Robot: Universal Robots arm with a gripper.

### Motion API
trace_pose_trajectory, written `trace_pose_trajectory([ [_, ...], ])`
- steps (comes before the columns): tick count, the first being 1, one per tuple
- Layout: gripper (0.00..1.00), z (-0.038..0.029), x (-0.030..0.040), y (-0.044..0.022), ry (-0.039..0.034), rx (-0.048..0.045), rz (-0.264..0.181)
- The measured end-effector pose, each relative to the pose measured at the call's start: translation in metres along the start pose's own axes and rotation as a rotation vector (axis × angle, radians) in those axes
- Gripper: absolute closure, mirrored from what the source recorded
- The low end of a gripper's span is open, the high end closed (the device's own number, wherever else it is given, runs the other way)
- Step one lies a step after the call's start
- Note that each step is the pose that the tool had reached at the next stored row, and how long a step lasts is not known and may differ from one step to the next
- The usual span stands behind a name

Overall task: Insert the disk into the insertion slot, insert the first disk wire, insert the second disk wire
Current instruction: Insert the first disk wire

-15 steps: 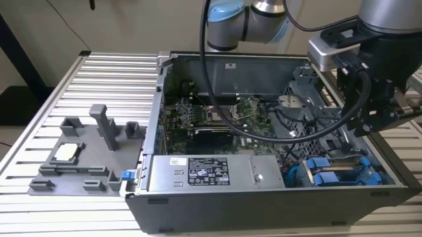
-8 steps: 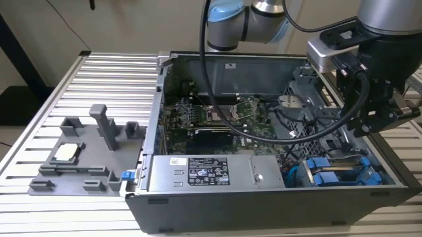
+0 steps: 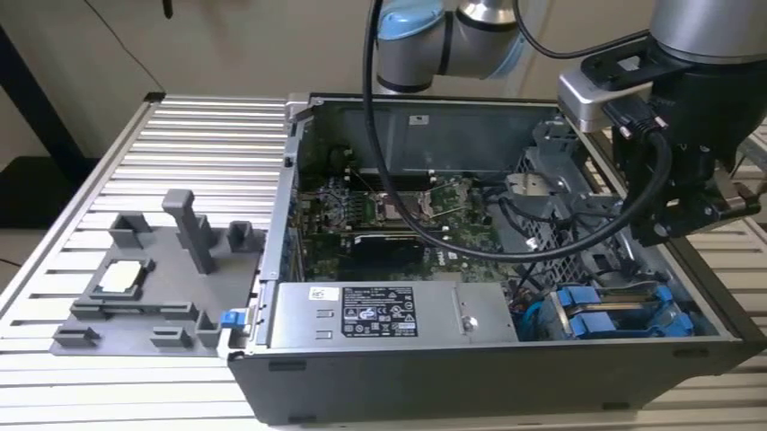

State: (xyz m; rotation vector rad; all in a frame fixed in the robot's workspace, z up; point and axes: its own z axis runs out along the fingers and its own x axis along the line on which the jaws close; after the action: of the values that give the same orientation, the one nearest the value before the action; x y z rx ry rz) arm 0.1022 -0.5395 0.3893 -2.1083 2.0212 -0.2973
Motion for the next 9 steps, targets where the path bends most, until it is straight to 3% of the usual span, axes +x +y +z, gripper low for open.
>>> trace_pose_trajectory([
  [2, 0.74, 0.0000, 0.0000, 0.0000, 0.0000, 0.0000, 0.000],
  [4, 0.80, 0.0000, 0.0000, 0.0000, 0.0000, 0.0000, 0.000],
  [9, 0.81, 0.0000, 0.0000, 0.0000, 0.0000, 0.0000, 0.000],
])
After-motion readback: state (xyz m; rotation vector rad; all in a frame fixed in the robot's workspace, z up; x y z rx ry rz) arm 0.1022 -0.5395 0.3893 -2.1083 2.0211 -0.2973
